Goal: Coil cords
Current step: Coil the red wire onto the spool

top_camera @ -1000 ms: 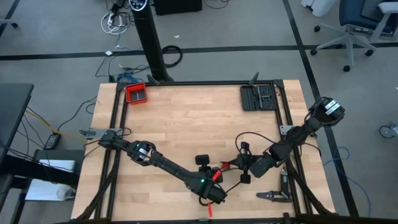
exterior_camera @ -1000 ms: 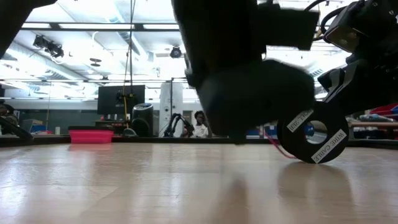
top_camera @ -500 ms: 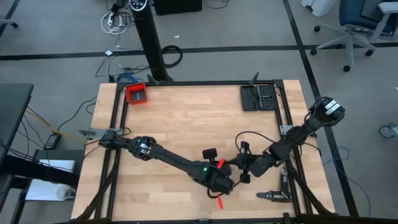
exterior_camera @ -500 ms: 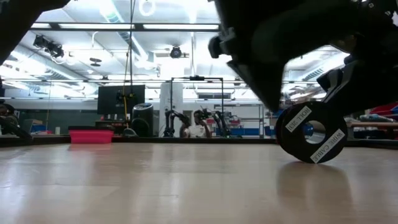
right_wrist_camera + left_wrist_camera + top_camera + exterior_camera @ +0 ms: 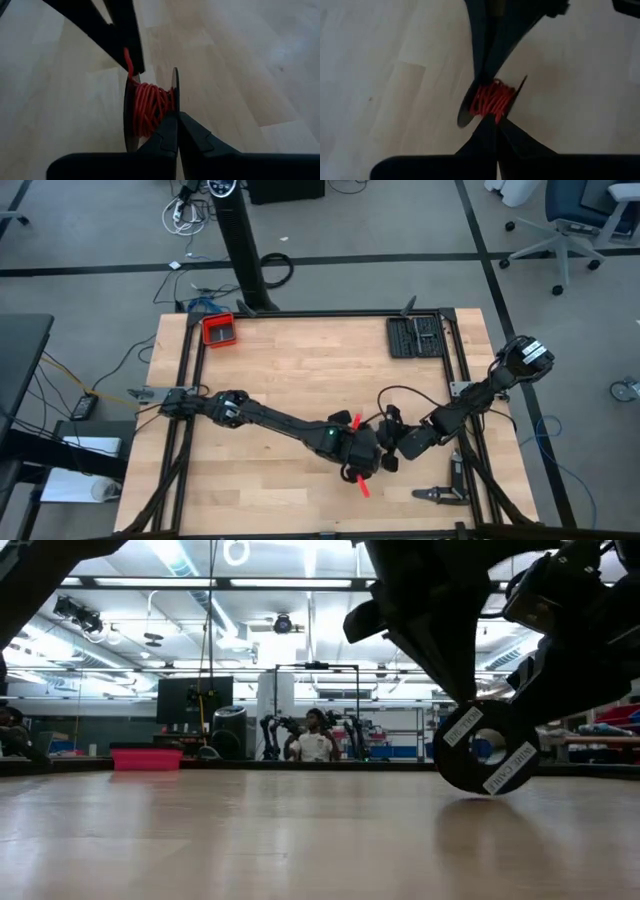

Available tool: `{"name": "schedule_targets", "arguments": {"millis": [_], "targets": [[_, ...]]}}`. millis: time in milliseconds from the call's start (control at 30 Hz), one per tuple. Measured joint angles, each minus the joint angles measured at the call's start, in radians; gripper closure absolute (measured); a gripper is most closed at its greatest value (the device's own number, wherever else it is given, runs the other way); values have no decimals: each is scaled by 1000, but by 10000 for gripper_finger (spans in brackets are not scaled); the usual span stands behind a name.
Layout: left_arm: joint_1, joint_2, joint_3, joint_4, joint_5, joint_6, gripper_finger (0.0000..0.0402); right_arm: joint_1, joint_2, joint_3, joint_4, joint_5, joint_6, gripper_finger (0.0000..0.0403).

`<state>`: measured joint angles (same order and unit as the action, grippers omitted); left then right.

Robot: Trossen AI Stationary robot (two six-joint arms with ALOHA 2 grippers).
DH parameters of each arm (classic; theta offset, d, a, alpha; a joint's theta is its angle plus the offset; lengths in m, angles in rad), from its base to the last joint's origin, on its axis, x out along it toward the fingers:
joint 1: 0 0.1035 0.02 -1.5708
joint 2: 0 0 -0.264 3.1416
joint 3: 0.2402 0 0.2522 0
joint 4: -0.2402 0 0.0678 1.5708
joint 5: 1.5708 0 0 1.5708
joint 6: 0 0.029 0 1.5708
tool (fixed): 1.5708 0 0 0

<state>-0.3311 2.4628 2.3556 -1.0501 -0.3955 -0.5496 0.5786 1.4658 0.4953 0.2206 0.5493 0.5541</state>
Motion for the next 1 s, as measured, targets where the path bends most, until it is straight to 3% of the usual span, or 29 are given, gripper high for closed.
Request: {"name": "schedule_targets", "arguments": {"millis": [433, 667, 1000], "targets": [[43, -23, -3, 23, 86, -40, 401, -30, 0, -1, 55, 0, 85, 402], [76, -23, -3, 29, 162, -171, 401, -49, 1, -1, 59, 29, 102, 402], [79, -28, -1, 26, 167, -221, 401, -48, 0, -2, 68, 76, 141, 402]]}}
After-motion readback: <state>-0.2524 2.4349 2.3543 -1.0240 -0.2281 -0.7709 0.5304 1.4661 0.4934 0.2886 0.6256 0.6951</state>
